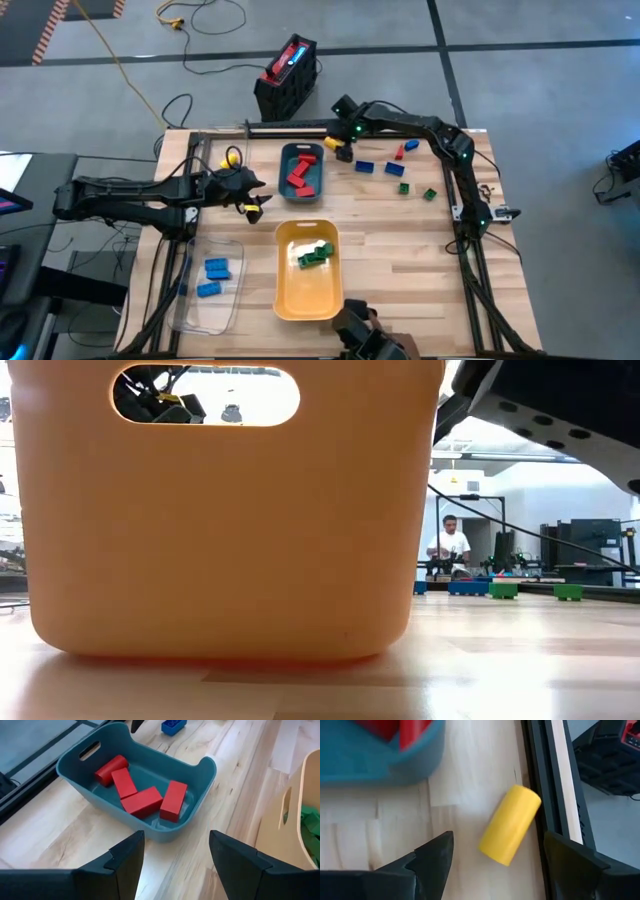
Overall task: Sort blocks
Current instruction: Put the circular yellow game piece into the top left transparent bin
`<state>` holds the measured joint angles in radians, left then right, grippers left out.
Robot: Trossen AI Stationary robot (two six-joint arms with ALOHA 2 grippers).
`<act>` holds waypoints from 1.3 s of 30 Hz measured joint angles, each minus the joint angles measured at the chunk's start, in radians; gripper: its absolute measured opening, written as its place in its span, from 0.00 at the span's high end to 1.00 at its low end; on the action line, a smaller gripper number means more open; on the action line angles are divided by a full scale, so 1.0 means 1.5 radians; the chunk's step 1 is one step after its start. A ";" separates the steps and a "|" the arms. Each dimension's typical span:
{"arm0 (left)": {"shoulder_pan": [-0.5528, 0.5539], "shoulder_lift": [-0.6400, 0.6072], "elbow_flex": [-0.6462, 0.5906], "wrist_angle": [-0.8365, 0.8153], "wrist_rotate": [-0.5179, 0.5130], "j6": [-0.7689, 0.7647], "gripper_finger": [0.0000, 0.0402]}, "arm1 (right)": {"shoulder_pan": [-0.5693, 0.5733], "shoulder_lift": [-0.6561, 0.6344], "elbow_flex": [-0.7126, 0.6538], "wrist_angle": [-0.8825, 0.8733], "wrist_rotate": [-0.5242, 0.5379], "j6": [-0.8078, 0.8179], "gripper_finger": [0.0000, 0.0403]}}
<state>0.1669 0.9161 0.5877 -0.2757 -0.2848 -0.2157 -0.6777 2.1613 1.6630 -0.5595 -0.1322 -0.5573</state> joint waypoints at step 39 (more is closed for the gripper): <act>-0.024 0.000 0.000 -0.033 -0.004 -0.039 0.45 | 0.012 0.002 -0.112 0.180 -0.010 0.061 0.25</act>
<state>0.1303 0.9164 0.5877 -0.3254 -0.2911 -0.2739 -0.6601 2.1639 1.4956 -0.2898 -0.1469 -0.4656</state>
